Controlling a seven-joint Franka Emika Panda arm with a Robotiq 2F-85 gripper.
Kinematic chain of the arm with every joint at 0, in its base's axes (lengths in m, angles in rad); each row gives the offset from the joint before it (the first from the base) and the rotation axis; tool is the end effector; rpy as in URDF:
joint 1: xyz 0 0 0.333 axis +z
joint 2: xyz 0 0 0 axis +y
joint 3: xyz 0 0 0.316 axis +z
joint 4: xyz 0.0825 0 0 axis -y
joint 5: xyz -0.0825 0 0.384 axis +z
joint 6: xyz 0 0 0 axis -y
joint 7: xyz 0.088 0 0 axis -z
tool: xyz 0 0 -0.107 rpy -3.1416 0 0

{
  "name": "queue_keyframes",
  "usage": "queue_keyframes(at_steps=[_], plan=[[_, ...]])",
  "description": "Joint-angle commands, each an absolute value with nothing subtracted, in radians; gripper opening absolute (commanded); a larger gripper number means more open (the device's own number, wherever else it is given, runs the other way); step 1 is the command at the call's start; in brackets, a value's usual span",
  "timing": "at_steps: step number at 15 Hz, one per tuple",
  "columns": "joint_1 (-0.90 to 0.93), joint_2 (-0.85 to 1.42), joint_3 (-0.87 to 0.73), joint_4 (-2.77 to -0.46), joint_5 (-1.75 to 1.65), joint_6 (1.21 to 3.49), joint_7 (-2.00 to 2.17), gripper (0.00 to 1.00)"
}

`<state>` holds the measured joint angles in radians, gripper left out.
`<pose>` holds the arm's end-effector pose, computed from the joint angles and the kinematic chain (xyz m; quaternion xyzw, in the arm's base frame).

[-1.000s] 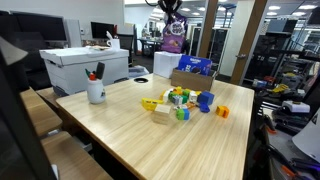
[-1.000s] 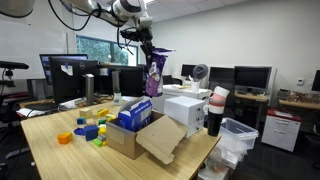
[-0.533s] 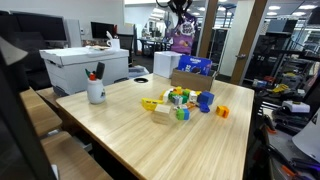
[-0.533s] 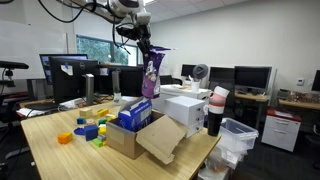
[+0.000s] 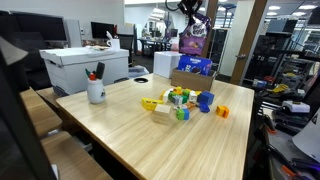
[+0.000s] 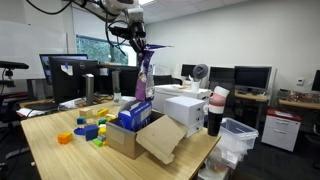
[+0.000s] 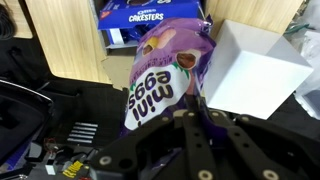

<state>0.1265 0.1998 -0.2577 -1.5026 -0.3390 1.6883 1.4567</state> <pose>0.6133 -0.0985 0.5602 0.7040 -0.6837 0.1153 0.1540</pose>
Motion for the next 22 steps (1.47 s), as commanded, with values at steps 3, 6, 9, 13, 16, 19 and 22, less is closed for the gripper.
queue_keyframes(at_steps=[3,6,9,13,16,19,22], plan=[[0.061,0.087,-0.184,-1.637,-0.372,1.724,1.621,0.03],[0.036,0.072,-0.169,-1.657,-0.363,1.731,1.661,0.03],[0.01,0.074,-0.162,-1.654,-0.354,1.738,1.68,0.02],[-0.021,0.081,-0.165,-1.641,-0.34,1.749,1.684,0.03],[-0.037,0.084,-0.167,-1.64,-0.345,1.763,1.694,0.02],[-0.053,0.093,-0.171,-1.644,-0.345,1.771,1.708,0.02],[-0.062,0.094,-0.172,-1.656,-0.353,1.774,1.74,0.02]])
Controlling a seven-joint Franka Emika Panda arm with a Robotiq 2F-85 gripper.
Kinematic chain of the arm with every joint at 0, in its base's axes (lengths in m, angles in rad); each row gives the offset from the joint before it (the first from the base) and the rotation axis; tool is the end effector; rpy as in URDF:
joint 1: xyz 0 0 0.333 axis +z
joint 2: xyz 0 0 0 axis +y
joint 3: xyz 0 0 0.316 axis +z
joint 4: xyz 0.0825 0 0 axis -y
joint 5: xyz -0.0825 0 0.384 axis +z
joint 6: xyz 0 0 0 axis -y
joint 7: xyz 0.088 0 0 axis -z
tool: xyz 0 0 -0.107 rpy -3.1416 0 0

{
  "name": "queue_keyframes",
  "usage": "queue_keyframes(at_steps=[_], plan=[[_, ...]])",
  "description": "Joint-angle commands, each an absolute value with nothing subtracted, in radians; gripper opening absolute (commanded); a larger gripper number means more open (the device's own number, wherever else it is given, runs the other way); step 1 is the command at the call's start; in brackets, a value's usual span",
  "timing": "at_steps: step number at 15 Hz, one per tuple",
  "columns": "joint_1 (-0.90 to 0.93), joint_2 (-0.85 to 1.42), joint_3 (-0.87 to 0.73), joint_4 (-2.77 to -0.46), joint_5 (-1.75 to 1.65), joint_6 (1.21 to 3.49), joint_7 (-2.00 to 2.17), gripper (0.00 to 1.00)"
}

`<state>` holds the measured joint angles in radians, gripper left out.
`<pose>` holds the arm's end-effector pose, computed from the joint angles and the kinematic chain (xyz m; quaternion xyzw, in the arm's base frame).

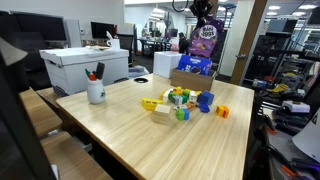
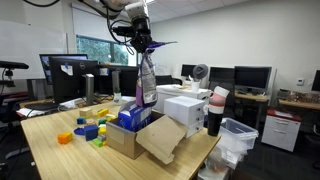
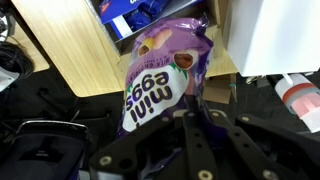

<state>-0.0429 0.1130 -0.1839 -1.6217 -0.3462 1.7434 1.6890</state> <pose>0.5783 -0.1595 0.5572 0.5896 -0.7874 0.1239 0.1306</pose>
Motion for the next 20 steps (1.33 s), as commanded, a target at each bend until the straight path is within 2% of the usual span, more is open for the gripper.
queue_keyframes(at_steps=[1,20], plan=[[-0.064,0.093,-0.172,-1.664,-0.356,1.777,1.753,0.02],[-0.034,0.101,-0.122,-1.743,-0.398,1.786,1.926,0.02]])
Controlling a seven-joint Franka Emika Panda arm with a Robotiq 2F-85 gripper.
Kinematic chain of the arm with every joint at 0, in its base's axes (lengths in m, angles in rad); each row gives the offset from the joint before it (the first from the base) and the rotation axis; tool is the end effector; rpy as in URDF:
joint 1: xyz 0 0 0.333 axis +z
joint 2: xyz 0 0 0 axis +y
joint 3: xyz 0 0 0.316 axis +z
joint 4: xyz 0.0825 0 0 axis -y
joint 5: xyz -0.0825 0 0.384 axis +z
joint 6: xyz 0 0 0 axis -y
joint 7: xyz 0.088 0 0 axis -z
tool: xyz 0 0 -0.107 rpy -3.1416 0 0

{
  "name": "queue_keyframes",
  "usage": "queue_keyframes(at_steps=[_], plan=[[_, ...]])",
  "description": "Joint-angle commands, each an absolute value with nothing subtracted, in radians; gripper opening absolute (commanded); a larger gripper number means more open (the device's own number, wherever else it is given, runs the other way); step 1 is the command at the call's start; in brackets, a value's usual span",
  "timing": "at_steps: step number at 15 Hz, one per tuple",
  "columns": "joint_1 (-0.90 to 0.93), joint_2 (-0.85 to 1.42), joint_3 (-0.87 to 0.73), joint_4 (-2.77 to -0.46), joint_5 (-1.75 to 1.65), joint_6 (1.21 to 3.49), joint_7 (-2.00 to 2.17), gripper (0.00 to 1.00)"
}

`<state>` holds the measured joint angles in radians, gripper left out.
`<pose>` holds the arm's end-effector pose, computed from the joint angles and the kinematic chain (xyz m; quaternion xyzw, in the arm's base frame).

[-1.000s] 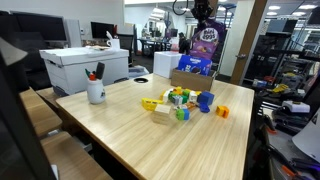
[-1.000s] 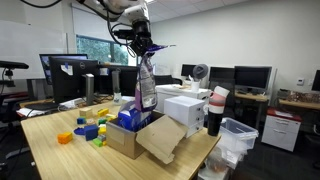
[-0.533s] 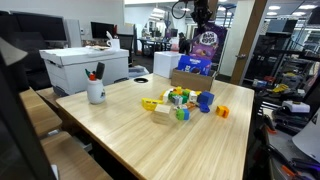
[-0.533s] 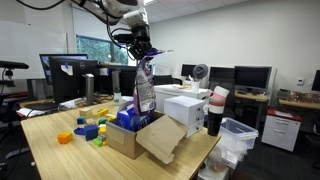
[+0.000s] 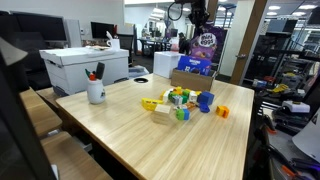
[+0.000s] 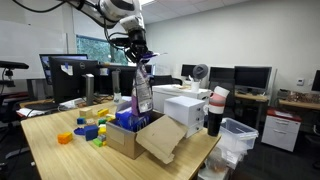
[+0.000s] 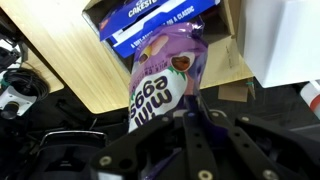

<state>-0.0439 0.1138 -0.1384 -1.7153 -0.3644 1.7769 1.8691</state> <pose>0.5789 -0.1347 0.5144 0.5448 -0.8177 0.1206 0.1413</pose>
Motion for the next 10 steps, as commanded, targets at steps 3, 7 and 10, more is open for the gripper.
queue_keyframes(at_steps=[3,7,10], plan=[[-0.025,0.118,-0.111,-1.748,-0.401,1.785,1.955,0.02],[-0.014,0.142,-0.101,-1.747,-0.404,1.782,1.981,0.02],[-0.009,0.143,-0.101,-1.743,-0.41,1.78,1.991,0.02]])
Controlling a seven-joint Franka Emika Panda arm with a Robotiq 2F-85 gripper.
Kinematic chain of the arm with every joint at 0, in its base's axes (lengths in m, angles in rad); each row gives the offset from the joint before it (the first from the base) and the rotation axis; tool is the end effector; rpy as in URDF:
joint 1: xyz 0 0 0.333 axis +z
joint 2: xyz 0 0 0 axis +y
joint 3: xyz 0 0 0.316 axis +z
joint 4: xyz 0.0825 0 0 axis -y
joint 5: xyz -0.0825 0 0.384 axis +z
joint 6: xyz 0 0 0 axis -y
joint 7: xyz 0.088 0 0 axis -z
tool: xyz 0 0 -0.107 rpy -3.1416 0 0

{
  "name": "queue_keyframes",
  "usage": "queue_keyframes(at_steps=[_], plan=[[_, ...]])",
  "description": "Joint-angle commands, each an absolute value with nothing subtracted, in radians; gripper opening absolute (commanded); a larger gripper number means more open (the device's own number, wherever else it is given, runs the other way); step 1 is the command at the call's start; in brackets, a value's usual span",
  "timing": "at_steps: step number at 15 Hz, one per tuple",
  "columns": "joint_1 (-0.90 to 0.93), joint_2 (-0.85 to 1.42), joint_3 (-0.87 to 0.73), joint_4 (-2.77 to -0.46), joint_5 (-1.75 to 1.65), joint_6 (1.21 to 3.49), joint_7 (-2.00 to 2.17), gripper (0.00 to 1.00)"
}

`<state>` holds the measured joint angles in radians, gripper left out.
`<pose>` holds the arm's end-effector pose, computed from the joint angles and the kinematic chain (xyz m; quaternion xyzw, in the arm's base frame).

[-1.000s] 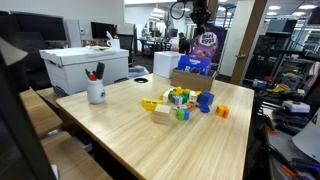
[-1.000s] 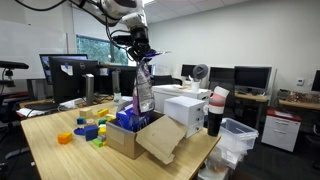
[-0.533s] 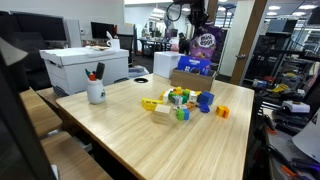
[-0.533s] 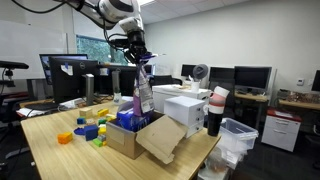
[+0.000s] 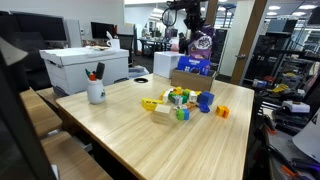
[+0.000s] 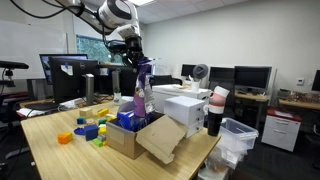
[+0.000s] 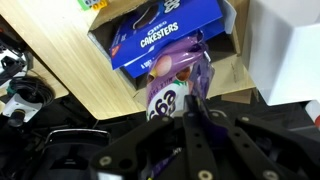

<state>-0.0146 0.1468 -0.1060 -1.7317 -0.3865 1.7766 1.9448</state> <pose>0.5894 -0.1013 0.4875 0.5435 -0.8153 0.1224 0.1578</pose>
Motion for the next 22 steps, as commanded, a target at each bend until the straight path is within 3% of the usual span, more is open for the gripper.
queue_keyframes(at_steps=[1,22], plan=[[-0.008,0.141,-0.101,-1.743,-0.413,1.779,1.997,0.02],[-0.04,0.052,-0.119,-1.745,-0.43,1.776,2.082,0.02]])
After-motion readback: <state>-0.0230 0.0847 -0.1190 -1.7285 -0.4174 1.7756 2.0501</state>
